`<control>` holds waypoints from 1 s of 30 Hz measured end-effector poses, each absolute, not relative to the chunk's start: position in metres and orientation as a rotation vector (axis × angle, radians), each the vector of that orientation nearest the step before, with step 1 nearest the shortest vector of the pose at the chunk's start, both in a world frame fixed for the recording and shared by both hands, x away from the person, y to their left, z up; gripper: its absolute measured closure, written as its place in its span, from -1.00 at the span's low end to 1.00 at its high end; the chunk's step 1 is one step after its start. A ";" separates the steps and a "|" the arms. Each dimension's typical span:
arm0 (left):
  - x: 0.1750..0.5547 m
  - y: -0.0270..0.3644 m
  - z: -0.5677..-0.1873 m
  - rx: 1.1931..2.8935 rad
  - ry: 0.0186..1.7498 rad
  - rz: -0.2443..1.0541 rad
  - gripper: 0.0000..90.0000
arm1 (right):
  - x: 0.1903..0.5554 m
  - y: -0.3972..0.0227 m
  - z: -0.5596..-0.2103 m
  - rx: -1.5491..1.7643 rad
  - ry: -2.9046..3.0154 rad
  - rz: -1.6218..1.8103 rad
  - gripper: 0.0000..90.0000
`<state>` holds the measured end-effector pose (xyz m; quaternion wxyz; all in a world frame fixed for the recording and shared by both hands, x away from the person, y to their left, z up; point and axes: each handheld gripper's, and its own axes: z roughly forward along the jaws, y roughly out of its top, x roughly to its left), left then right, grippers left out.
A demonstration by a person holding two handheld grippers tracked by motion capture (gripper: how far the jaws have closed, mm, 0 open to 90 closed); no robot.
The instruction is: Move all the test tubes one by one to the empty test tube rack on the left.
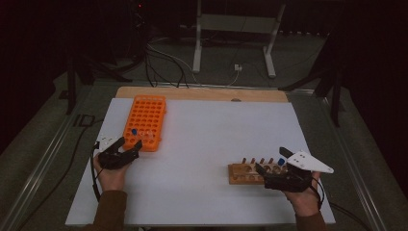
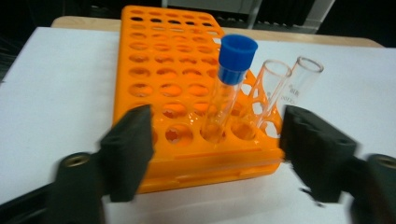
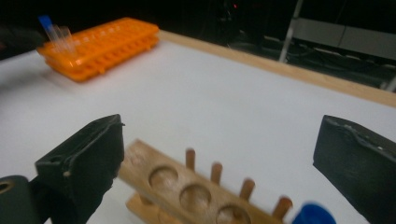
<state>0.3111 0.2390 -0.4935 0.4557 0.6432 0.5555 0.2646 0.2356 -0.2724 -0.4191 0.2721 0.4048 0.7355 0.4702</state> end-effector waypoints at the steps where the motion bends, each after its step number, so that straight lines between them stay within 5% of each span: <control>1: 0.310 0.239 -0.492 1.581 1.371 0.655 -0.55 | 0.235 -0.273 -0.421 1.090 1.984 1.254 -0.90; 7: 0.302 0.241 -0.485 1.560 1.347 0.646 -0.78 | 0.229 -0.282 -0.435 1.120 1.999 1.207 -0.77; 13: 0.297 0.237 -0.480 1.545 1.322 0.641 -0.81 | 0.223 -0.287 -0.439 1.111 1.953 1.163 -0.45; 30: 0.293 0.230 -0.476 1.535 1.294 0.630 -0.81 | 0.225 -0.287 -0.443 1.119 1.885 1.091 -0.11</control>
